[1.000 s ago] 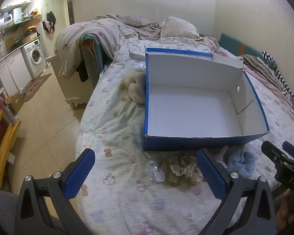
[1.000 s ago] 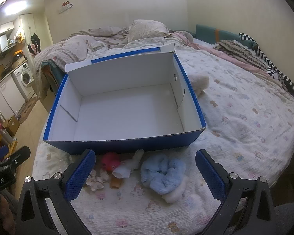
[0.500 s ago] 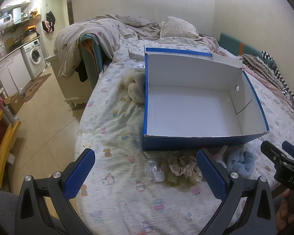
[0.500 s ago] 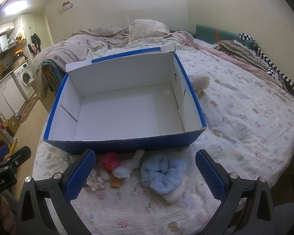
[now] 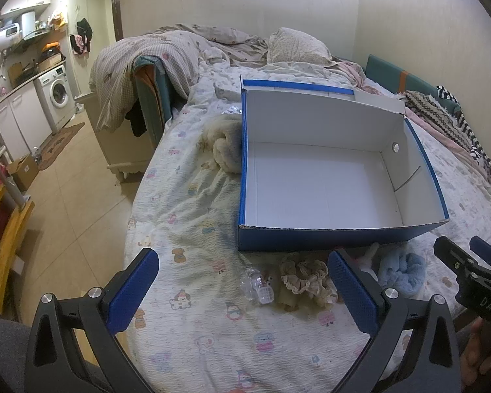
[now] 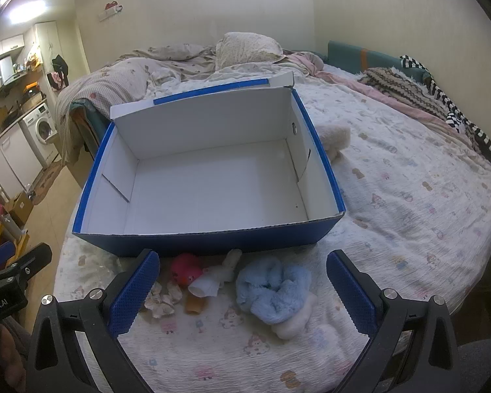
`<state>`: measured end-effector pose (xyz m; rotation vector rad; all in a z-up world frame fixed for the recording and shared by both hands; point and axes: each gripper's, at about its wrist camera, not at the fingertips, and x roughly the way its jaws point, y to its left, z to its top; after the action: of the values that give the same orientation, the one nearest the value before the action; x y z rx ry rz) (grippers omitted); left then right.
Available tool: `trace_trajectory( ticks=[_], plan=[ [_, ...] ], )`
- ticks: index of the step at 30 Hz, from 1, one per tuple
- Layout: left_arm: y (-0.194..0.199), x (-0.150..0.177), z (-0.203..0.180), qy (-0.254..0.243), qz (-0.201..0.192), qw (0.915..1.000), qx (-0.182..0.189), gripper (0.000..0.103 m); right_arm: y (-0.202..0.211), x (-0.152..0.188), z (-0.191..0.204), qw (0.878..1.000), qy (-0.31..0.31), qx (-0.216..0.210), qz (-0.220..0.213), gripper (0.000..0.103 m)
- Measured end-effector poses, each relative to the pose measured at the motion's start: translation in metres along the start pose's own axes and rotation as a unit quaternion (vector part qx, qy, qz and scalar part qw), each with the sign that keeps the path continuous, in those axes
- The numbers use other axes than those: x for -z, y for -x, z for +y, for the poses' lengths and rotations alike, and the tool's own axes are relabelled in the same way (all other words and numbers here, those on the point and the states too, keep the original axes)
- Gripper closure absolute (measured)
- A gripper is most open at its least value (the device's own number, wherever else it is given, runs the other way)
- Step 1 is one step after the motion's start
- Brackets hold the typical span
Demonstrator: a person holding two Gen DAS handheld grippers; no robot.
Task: Organize soft objects
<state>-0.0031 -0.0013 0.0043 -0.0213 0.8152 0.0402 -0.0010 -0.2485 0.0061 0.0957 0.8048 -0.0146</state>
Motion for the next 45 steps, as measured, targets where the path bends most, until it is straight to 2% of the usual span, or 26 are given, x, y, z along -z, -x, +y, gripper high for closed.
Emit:
trace_trajectory(
  ticks=[37, 45],
  plan=[
    [0.000, 0.004, -0.003, -0.002, 0.007, 1.0000, 0.003, 0.000, 0.000, 0.000, 0.001, 1.000, 0.000, 0.001, 0.001, 0.000],
    [-0.012, 0.000, 0.005, -0.003, 0.037, 0.9992, -0.013, 0.000, -0.002, -0.001, 0.002, 1.000, 0.000, -0.008, 0.012, 0.000]
  ],
)
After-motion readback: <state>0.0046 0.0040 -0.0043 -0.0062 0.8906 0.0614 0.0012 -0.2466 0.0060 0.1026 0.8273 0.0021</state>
